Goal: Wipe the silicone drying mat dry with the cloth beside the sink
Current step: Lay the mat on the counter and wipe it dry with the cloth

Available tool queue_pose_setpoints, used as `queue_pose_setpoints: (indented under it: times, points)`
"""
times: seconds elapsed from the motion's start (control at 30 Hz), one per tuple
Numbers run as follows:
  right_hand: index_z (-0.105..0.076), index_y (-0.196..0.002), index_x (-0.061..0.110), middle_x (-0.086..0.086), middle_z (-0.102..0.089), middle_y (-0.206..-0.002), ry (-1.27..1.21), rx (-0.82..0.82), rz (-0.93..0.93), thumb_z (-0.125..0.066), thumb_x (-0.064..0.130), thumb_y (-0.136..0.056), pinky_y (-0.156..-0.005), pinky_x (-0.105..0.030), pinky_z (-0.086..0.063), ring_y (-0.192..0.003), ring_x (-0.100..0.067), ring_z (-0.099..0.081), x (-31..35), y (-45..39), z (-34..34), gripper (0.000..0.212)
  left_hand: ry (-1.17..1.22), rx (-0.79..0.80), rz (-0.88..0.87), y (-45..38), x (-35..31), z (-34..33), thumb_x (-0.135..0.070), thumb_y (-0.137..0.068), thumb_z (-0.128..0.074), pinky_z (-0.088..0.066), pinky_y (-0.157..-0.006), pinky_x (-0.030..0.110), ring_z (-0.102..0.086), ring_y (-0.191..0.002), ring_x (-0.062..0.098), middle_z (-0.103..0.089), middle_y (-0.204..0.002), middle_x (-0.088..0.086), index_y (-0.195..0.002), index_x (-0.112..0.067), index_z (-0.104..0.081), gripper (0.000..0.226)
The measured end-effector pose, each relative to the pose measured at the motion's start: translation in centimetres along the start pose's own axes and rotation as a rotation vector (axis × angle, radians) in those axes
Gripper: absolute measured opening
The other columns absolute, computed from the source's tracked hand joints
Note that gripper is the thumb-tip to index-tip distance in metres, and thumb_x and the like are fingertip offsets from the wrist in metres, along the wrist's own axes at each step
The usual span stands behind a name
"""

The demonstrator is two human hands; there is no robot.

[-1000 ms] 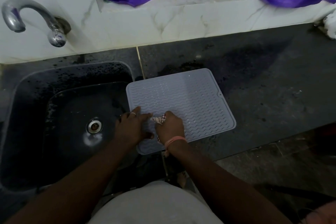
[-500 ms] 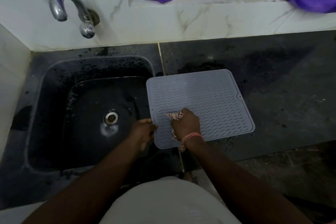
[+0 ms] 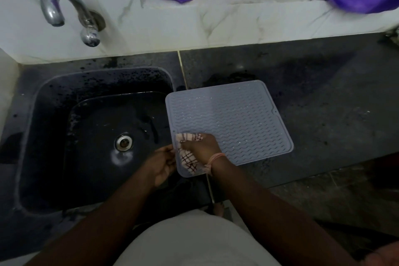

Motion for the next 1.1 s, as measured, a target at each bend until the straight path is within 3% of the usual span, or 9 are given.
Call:
queue_pose_setpoints:
  times: [0.1, 0.2, 0.27, 0.33, 0.5, 0.6, 0.83, 0.97, 1.1]
  points:
    - [-0.077, -0.091, 0.011, -0.002, -0.077, -0.082, 0.104, -0.137, 0.111, -0.080, 0.027, -0.077, -0.076, -0.036, -0.062, -0.077, -0.016, -0.074, 0.4, 0.1, 6.6, 0.021, -0.014, -0.010, -0.003, -0.1, 0.2, 0.3, 0.001, -0.102, -0.043, -0.057, -0.089, 0.037, -0.070, -0.103, 0.026, -0.072, -0.117, 0.015, -0.123, -0.004, -0.064, 0.031]
    - [-0.066, -0.077, 0.011, 0.003, -0.065, -0.068, 0.400, -0.447, 0.123, -0.067, 0.045, -0.089, -0.061, -0.027, -0.049, -0.070, -0.020, -0.066, 0.4, 0.8, 16.4, 0.035, -0.027, -0.038, -0.015, -0.1, 0.2, 0.4, 0.001, -0.100, -0.051, -0.056, -0.086, 0.035, -0.068, -0.109, 0.027, -0.072, -0.120, 0.013, -0.124, -0.006, -0.065, 0.029]
    - [-0.068, -0.083, 0.009, 0.002, -0.066, -0.073, 0.531, -0.599, 0.072, -0.065, 0.046, -0.090, -0.069, -0.023, -0.044, -0.081, -0.025, -0.069, -0.3, 1.0, 21.7, 0.039, -0.039, -0.045, -0.020, 0.0, 0.2, 0.1, 0.000, -0.098, -0.055, -0.058, -0.081, 0.032, -0.068, -0.109, 0.027, -0.072, -0.120, 0.012, -0.126, -0.006, -0.065, 0.030]
    - [-0.071, -0.096, 0.003, -0.014, -0.074, -0.095, 0.531, -0.664, 0.061, -0.070, 0.043, -0.087, -0.078, -0.030, -0.050, -0.096, -0.031, -0.070, -0.8, 0.6, 24.3, 0.040, -0.049, -0.061, -0.027, 0.1, 0.2, -0.1, -0.001, -0.096, -0.060, -0.061, -0.075, 0.031, -0.069, -0.109, 0.027, -0.072, -0.119, 0.011, -0.125, -0.007, -0.065, 0.030]
    - [-0.065, -0.108, -0.001, -0.026, -0.069, -0.110, 0.670, -0.706, 0.118, -0.066, 0.035, -0.092, -0.085, -0.039, -0.051, -0.103, -0.042, -0.066, 1.0, -0.4, 25.7, 0.040, -0.101, -0.082, -0.121, -0.6, 0.3, -0.3, 0.003, -0.081, -0.076, -0.059, -0.090, 0.046, -0.068, -0.112, 0.033, -0.070, -0.124, 0.016, -0.129, -0.003, -0.060, 0.051]
    - [-0.059, -0.118, 0.001, -0.026, -0.066, -0.117, 0.702, -0.675, 0.092, -0.063, 0.036, -0.093, -0.087, -0.040, -0.050, -0.107, -0.043, -0.063, 0.7, -0.6, 25.5, 0.043, -0.206, -0.147, -0.193, -0.5, 0.1, -0.3, 0.013, -0.077, -0.074, -0.052, -0.100, 0.054, -0.065, -0.113, 0.037, -0.067, -0.124, 0.020, -0.129, 0.003, -0.058, 0.056]
    - [-0.067, -0.111, 0.000, -0.023, -0.069, -0.114, 0.571, -0.688, 0.043, -0.067, 0.042, -0.089, -0.086, -0.036, -0.052, -0.106, -0.037, -0.066, -0.3, -0.5, 25.1, 0.047, -0.274, -0.184, -0.253, -0.1, -0.4, -0.6, 0.015, -0.076, -0.075, -0.054, -0.096, 0.052, -0.067, -0.106, 0.034, -0.069, -0.117, 0.017, -0.120, 0.001, -0.062, 0.048]
    - [-0.069, -0.096, 0.002, -0.017, -0.072, -0.100, 0.443, -0.610, 0.066, -0.071, 0.042, -0.087, -0.076, -0.028, -0.047, -0.097, -0.033, -0.068, -0.7, 0.2, 22.8, 0.040, -0.234, -0.149, -0.238, -0.1, -0.3, -0.7, 0.014, -0.078, -0.073, -0.056, -0.089, 0.047, -0.068, -0.104, 0.033, -0.070, -0.117, 0.017, -0.122, 0.002, -0.062, 0.047]
    - [-0.066, -0.095, 0.005, -0.011, -0.070, -0.096, 0.422, -0.538, 0.081, -0.073, 0.039, -0.086, -0.073, -0.021, -0.040, -0.091, -0.024, -0.065, -0.7, 0.5, 18.8, 0.036, -0.216, -0.157, -0.214, -0.1, 0.1, -0.2, 0.009, -0.077, -0.077, -0.058, -0.088, 0.046, -0.069, -0.104, 0.032, -0.071, -0.115, 0.015, -0.119, -0.001, -0.063, 0.045]
Point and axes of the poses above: each hand's wrist, its own y-axis away from the middle knuckle, its own z-axis out of the back of the hand, x = y × z, the point moved 8 cm from there along -y, towards the middle knuckle
